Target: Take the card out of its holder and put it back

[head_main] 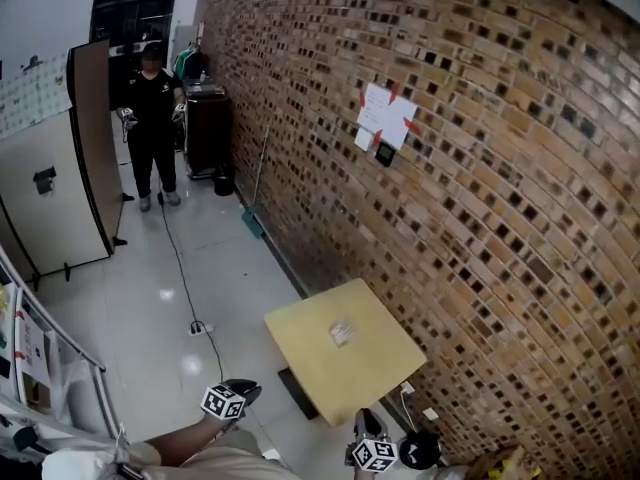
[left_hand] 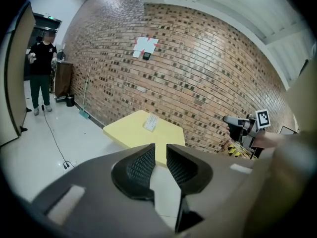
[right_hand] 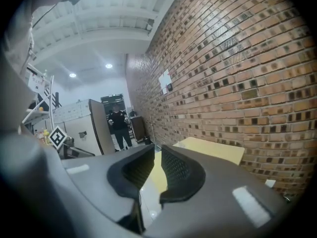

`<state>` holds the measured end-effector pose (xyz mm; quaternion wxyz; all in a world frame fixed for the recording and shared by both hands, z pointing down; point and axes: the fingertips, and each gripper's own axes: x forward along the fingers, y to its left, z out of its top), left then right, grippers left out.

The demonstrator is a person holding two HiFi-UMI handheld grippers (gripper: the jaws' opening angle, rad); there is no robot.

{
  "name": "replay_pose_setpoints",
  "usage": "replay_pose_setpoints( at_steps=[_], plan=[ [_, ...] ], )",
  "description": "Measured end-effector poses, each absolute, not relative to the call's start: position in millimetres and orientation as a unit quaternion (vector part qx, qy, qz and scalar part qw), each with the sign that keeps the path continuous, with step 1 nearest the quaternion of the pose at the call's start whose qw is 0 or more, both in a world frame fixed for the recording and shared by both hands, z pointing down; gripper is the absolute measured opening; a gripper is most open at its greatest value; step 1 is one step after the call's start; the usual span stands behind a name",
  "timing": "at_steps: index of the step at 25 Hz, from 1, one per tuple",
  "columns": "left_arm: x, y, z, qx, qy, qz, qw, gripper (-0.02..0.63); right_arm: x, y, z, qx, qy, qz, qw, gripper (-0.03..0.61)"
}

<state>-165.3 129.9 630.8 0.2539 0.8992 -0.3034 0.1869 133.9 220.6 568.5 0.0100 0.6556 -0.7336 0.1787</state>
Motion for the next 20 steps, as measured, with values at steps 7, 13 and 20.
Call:
replay_pose_setpoints(
  at_steps=[7, 13, 20],
  plan=[
    [-141, 89, 599, 0.918, -0.276, 0.162, 0.235, 0.091, 147, 210, 549, 0.679, -0.714, 0.171, 0.003, 0.049],
    [-140, 70, 585, 0.928, -0.249, 0.165, 0.225, 0.089, 139, 198, 532, 0.695, -0.702, 0.154, -0.006, 0.048],
    [-144, 48, 580, 0.934, -0.224, 0.192, 0.202, 0.087, 126, 195, 524, 0.706, -0.692, 0.147, -0.01, 0.048]
  ],
)
